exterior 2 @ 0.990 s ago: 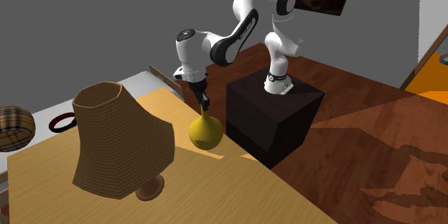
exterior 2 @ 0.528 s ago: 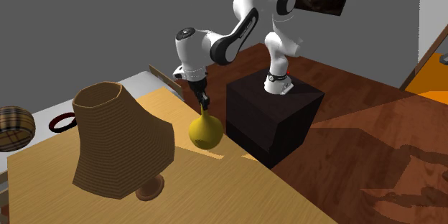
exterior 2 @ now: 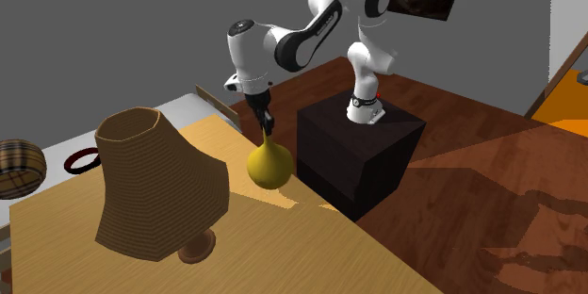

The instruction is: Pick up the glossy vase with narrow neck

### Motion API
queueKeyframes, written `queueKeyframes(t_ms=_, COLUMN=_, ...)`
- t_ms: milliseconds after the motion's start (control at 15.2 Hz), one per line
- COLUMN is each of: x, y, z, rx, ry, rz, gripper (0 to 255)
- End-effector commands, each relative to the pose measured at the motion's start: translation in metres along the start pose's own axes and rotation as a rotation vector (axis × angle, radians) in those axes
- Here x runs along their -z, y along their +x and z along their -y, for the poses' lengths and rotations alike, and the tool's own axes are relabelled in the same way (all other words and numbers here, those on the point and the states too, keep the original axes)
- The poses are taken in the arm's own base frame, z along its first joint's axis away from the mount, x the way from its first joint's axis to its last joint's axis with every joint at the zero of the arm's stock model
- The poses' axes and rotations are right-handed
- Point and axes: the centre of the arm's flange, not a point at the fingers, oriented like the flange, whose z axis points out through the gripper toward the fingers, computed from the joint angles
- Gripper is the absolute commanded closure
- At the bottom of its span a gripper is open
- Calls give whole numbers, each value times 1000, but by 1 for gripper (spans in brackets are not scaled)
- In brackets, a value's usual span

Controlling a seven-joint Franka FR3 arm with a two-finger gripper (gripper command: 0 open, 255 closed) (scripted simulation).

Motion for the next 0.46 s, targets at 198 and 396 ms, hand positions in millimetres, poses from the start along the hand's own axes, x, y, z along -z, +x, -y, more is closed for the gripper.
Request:
queueKeyframes(t_ms=198, x=27, y=-3, z=1, rx=0, ry=0, rz=-1, gripper=255)
queueKeyframes(t_ms=396, x=33, y=-3, z=1, rx=0, ry=0, rz=-1, gripper=255)
